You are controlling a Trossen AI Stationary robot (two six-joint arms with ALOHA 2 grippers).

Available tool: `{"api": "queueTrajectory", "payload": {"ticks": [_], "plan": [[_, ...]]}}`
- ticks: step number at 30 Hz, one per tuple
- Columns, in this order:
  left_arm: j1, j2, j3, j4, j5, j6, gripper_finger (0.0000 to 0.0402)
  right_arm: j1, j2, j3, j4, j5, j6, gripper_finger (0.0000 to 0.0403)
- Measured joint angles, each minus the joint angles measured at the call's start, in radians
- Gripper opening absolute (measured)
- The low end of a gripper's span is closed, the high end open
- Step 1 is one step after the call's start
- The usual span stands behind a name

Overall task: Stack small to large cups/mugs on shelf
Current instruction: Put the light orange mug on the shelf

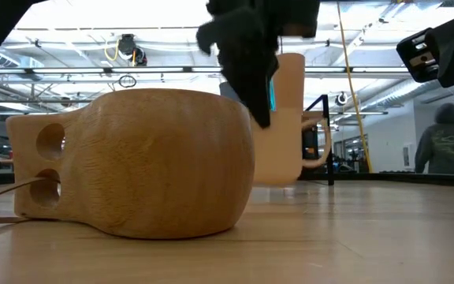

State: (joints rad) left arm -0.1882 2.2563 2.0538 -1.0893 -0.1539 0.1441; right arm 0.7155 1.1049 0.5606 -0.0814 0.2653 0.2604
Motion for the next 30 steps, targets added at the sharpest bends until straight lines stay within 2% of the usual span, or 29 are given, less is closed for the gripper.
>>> {"api": "queueTrajectory", "payload": {"ticks": [10, 12, 17, 23, 30], "plan": [[0.012, -0.001, 0.249, -0.193, 0.002, -0.002, 0.0005, 0.000, 0.000, 0.000, 0.003, 0.002, 0.000, 0.0173], [0.026, -0.002, 0.302, -0.216, 0.027, 0.023, 0.0005, 0.000, 0.000, 0.000, 0.003, 0.003, 0.000, 0.0173], [0.089, -0.062, 0.302, -0.247, 0.110, 0.034, 0.0004, 0.000, 0.000, 0.000, 0.004, 0.003, 0.003, 0.0173], [0.161, -0.116, 0.302, -0.290, 0.101, 0.028, 0.0004, 0.000, 0.000, 0.000, 0.004, 0.004, 0.008, 0.0173], [0.236, -0.141, 0.302, -0.317, 0.101, 0.112, 0.0004, 0.000, 0.000, 0.000, 0.003, 0.004, 0.008, 0.0173]]}}
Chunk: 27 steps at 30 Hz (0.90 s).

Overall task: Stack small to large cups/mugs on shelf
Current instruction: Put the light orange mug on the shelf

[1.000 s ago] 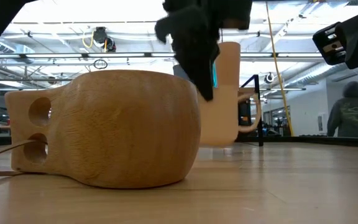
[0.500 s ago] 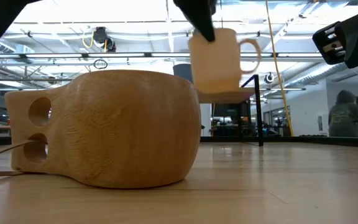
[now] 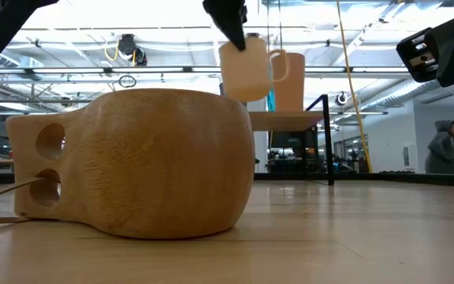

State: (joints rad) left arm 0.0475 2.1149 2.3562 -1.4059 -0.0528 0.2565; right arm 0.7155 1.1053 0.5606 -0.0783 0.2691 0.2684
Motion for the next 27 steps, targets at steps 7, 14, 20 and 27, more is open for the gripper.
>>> {"api": "queueTrajectory", "payload": {"ticks": [7, 14, 20, 27], "plan": [[0.096, -0.004, 0.000, 0.005, 0.000, 0.078, 0.0004, 0.000, 0.000, 0.000, 0.000, 0.000, 0.000, 0.0173], [0.192, -0.003, 0.000, 0.021, 0.022, 0.122, 0.0004, 0.000, 0.000, 0.000, 0.000, 0.000, 0.000, 0.0173], [0.260, 0.005, 0.000, 0.044, 0.109, 0.145, 0.0010, 0.000, 0.000, 0.000, -0.001, 0.000, -0.003, 0.0173], [0.297, 0.009, 0.000, 0.082, 0.168, 0.181, 0.0008, 0.000, 0.000, 0.000, -0.001, 0.000, -0.004, 0.0173]]}}
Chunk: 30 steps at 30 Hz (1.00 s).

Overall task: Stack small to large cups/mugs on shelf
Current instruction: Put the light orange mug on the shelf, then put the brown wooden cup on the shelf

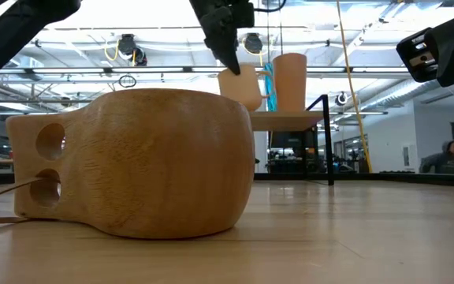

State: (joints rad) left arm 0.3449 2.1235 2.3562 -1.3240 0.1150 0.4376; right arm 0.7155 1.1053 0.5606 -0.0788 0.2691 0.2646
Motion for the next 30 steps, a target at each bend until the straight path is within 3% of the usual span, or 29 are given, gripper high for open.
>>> {"api": "queueTrajectory", "payload": {"ticks": [10, 20, 30], "plan": [[0.015, 0.000, 0.000, -0.004, -0.030, 0.012, 0.0009, 0.000, 0.000, 0.000, 0.000, 0.000, -0.002, 0.0173], [0.014, 0.000, 0.000, 0.000, -0.086, 0.011, 0.0080, 0.000, 0.000, 0.000, 0.000, 0.000, 0.000, 0.0173], [-0.010, 0.000, 0.000, 0.054, -0.090, -0.019, 0.0087, 0.000, 0.000, 0.000, -0.001, 0.000, 0.000, 0.0173]]}}
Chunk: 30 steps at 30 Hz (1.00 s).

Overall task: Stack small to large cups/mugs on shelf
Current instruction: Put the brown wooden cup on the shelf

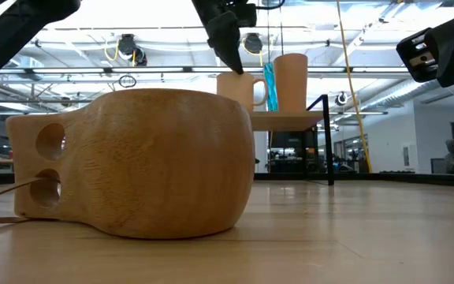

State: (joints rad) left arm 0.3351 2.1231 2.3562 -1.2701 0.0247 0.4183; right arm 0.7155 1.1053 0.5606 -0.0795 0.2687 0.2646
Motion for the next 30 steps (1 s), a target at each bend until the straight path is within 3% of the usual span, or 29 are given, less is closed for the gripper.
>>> {"api": "queueTrajectory", "payload": {"ticks": [9, 17, 24, 30], "plan": [[-0.047, -0.044, 0.000, 0.012, -0.112, -0.035, 0.0088, 0.000, 0.000, 0.000, 0.000, 0.000, 0.001, 0.0173], [-0.104, -0.163, 0.000, 0.044, -0.152, -0.093, 0.0088, 0.000, 0.000, 0.000, 0.000, 0.000, 0.007, 0.0173], [-0.233, -0.267, 0.000, -0.001, -0.208, -0.161, 0.0088, 0.000, 0.000, 0.000, 0.000, 0.000, 0.008, 0.0173], [-0.352, -0.324, 0.000, -0.136, -0.239, -0.244, 0.0088, 0.000, 0.000, 0.000, 0.000, 0.000, 0.006, 0.0173]]}}
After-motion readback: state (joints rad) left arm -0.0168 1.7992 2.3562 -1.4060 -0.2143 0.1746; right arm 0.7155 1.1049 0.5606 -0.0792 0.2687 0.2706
